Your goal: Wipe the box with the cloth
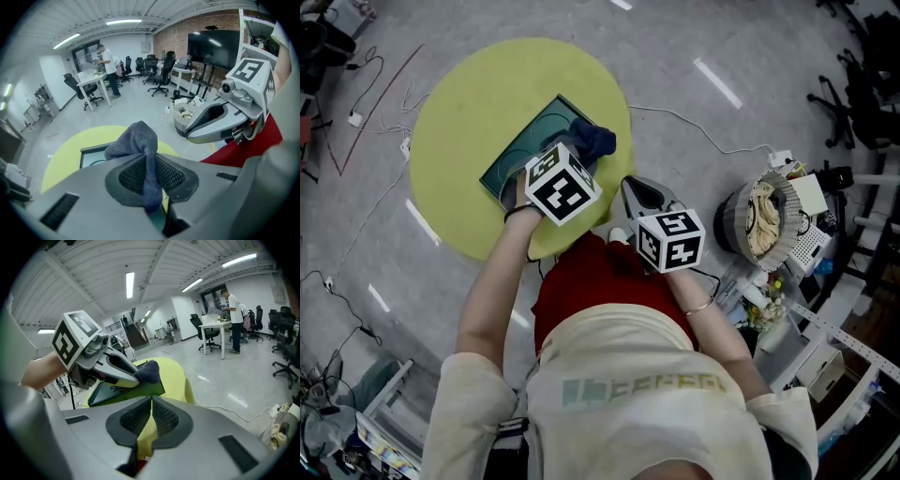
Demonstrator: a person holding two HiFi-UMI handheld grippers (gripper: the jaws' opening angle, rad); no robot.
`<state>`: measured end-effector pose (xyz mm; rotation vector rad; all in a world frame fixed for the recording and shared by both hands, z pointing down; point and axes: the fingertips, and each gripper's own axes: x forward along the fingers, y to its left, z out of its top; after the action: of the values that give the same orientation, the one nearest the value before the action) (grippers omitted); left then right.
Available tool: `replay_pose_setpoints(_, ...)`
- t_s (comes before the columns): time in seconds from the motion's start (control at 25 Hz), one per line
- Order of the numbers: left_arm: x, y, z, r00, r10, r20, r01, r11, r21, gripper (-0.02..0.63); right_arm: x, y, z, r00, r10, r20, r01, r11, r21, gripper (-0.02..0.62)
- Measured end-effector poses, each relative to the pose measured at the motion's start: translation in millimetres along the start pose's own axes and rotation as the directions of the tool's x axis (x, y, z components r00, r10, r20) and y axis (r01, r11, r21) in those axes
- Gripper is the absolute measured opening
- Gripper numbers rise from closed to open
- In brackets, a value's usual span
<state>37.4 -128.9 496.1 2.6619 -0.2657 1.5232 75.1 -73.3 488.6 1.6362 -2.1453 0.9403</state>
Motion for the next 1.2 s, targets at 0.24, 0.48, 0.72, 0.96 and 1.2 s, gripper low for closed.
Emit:
replay_pose_setpoints(0.24, 3.7, 3.4, 12.7, 0.999, 0.027, 0.035, -0.028, 0.999, 0.018, 0.069, -10.9, -1.4, 0.5, 1.000, -0.025, 0.015, 0.025, 1.000, 0.004, 0.038)
replay_pose_setpoints(0.48, -4.0, 4.9, 39.2, 0.977, 0.124, 0.175, -0.127, 0.992, 0.011, 0.069, -22.3, -5.1, -3.0, 0.999, -0.031, 0.028, 0.031, 0.999, -0.017, 0.038)
replay_pose_setpoints(0.72, -38.2, 3.5, 68.3, 0.912, 0.219, 0.348, -0.203, 0.976, -0.081, 0.069, -32.6, -0.6, 2.0, 0.999, -0.010, 0.044, 0.012, 0.998, -0.054, 0.038)
replay_pose_setpoints(0.96, -83.4, -7.4, 79.8, 0.837, 0.298, 0.459, -0.238, 0.954, -0.185, 0.069, -41.0, 10.5, 14.8, 0.995, 0.053, 0.080, -0.045, 0.994, -0.104, 0.038)
replay_pose_setpoints(1.2, -122.4, -28.7, 73.2, 0.773, 0.351, 0.529, -0.232, 0.932, -0.279, 0.069, -55.9, 19.3, 28.1, 0.986, 0.102, 0.131, -0.082, 0.986, -0.145, 0.038)
